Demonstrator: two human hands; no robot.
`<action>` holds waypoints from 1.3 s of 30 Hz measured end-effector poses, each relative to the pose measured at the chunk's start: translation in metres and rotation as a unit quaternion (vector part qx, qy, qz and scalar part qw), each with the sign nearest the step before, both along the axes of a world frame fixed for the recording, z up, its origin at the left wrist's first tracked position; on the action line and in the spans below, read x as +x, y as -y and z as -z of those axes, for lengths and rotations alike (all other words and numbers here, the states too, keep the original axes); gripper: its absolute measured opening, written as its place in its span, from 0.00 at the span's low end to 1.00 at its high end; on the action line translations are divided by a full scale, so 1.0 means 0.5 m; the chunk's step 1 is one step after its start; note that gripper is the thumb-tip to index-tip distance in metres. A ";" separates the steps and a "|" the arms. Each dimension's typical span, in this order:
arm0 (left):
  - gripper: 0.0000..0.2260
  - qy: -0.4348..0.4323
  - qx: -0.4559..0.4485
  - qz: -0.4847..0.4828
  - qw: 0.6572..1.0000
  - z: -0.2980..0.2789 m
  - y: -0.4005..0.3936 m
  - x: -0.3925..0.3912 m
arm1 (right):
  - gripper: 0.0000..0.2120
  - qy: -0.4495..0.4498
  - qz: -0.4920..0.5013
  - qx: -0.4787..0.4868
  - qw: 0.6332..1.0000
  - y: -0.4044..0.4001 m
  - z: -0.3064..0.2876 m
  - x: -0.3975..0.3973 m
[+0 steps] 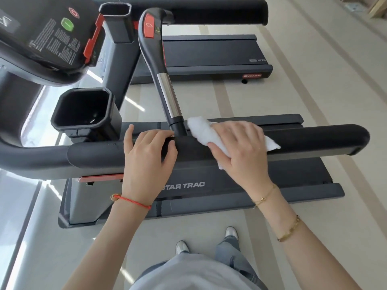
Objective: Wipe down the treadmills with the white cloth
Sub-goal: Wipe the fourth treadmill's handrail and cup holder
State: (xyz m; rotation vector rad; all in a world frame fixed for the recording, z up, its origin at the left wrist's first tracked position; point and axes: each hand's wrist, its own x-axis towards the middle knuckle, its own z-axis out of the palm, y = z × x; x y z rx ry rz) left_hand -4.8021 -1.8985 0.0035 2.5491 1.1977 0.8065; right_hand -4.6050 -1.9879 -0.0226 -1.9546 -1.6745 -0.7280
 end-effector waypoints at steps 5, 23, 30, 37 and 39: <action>0.09 0.016 -0.015 0.029 0.999 -0.007 0.038 0.080 | 0.13 -0.024 0.074 -0.013 0.997 0.067 -0.018 0.134; 0.10 0.001 -0.072 0.113 0.991 -0.018 0.220 0.459 | 0.14 -0.101 0.077 -0.022 0.992 0.238 -0.023 0.464; 0.11 -0.014 -0.042 0.094 0.995 -0.014 0.280 0.566 | 0.10 -0.592 0.065 0.008 0.803 0.298 -0.005 0.552; 0.15 -0.053 0.028 0.025 0.998 0.002 0.303 0.607 | 0.09 -0.467 -0.067 0.094 0.877 0.335 0.028 0.524; 0.15 -0.052 0.042 0.020 0.998 0.005 0.303 0.608 | 0.08 -0.499 -0.046 0.048 0.864 0.325 0.025 0.555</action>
